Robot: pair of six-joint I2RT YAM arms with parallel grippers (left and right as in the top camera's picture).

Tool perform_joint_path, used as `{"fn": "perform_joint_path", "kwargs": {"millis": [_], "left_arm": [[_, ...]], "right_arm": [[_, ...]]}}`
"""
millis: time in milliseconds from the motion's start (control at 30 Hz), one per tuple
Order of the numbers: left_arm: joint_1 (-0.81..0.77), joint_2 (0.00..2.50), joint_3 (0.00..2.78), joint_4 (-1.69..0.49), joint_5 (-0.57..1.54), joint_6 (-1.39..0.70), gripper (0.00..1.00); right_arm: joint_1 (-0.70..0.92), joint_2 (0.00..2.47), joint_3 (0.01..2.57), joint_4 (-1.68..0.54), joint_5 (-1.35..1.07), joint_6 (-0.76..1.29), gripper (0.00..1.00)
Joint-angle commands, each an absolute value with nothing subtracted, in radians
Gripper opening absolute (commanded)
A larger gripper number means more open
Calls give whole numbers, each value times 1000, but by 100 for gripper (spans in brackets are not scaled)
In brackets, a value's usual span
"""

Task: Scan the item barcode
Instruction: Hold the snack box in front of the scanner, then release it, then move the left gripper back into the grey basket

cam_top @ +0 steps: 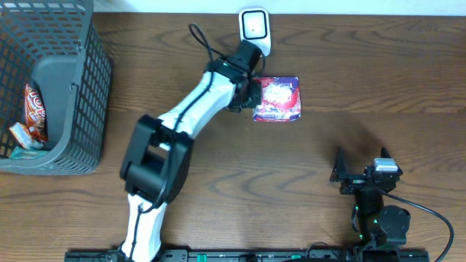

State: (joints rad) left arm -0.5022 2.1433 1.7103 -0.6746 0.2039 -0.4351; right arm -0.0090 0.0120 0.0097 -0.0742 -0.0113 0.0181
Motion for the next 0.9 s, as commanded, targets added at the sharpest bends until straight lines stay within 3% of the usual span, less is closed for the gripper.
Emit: {"fn": "perform_joint_path", "kwargs": {"millis": [0,133,200,400,467,633,800,867], "left_arm": [[-445,1987,1751,-677,194,-415,27],[-375,1868,1751,-671,194,-399,32],[-331,1799,1751,-664,194,-381,40],[-176,1606,1752,-612,192,-374,47],[-76,1521,1752,-558,190,-371,56],[146,1431,1752,-488,189,-371,62],[335,1431,1752,-599,129,-370,63],[395,1443,1752,-669,49,-370,68]], "right_arm": [[-6,6,6,-75,-10,32,99],[-6,6,5,-75,-10,32,99],[-6,6,6,-75,-10,32,99],[-6,6,5,-75,-10,32,99],[-6,6,5,-75,-10,33,99],[-6,6,5,-75,-10,33,99],[-6,6,5,-75,-10,32,99],[-6,6,5,-75,-10,33,99]]}}
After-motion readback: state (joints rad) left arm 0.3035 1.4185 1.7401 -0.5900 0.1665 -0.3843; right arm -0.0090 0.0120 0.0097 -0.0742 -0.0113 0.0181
